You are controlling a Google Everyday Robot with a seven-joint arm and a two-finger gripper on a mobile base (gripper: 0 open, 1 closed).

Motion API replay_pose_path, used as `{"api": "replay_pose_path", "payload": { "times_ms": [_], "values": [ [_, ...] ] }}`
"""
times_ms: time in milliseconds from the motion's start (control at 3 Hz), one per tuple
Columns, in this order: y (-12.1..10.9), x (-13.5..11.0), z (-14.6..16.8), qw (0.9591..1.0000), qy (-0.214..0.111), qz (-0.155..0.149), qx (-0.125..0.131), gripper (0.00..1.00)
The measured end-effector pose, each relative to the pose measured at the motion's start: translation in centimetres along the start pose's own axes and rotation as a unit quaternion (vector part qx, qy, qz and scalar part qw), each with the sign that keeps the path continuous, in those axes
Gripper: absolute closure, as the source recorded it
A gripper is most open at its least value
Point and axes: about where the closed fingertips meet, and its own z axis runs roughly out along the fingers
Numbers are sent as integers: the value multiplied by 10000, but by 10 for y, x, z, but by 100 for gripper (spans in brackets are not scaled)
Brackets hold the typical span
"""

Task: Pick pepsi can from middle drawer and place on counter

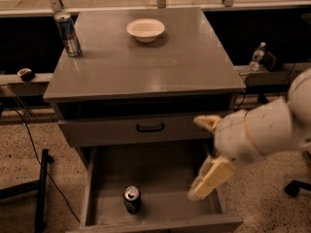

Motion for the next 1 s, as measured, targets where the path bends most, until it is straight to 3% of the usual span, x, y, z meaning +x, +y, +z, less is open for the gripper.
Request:
{"api": "replay_pose_path", "payload": {
  "times_ms": [333, 1000],
  "values": [
    [16, -9, 28, 9995, -292, 31, -77, 0],
    [15, -8, 34, 9993, -358, 38, -60, 0]
  ]
}}
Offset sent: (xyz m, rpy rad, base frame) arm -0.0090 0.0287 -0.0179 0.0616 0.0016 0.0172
